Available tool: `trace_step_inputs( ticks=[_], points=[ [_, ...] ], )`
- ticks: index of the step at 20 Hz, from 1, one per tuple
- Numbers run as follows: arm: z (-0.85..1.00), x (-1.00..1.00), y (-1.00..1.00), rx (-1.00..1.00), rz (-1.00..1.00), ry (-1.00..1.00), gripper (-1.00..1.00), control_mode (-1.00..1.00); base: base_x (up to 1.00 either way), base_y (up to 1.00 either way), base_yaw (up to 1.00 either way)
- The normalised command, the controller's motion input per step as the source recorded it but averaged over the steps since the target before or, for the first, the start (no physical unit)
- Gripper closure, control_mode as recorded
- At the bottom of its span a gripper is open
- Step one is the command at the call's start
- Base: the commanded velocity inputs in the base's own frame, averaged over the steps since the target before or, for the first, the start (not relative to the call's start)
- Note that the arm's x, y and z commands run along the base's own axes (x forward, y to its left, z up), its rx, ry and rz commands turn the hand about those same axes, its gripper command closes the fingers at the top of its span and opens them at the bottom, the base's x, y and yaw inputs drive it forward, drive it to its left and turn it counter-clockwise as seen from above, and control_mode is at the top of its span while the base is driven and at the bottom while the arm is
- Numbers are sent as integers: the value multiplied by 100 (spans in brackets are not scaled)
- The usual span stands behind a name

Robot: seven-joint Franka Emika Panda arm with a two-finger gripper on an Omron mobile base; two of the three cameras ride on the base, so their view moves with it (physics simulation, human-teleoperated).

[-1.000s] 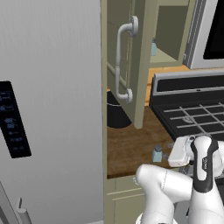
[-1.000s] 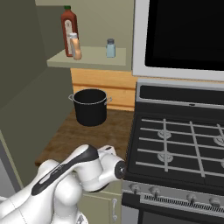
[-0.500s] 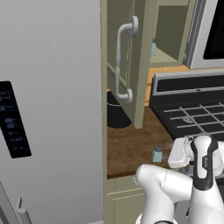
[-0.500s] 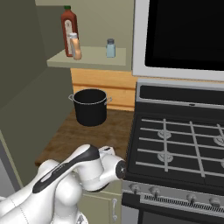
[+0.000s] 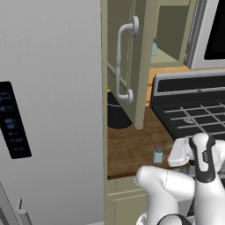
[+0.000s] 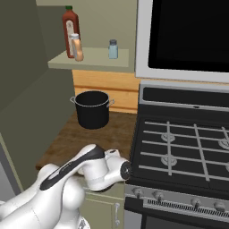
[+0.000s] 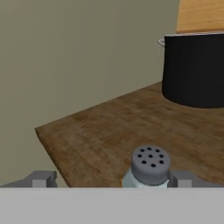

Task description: Put the shaker and condiment bottle from the counter next to their counterparts in the cabinet.

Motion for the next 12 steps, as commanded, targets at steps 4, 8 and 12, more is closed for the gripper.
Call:
trace_step_inputs(
  ticks=[4,8,12],
  points=[
    [-22,37,0,0,0,6,-100,-100,0,0,0],
    [-15,10,8,0,0,2,-100,-100,0,0,0],
    [-15,2,13,0,0,1,-100,-100,0,0,0]
  ],
)
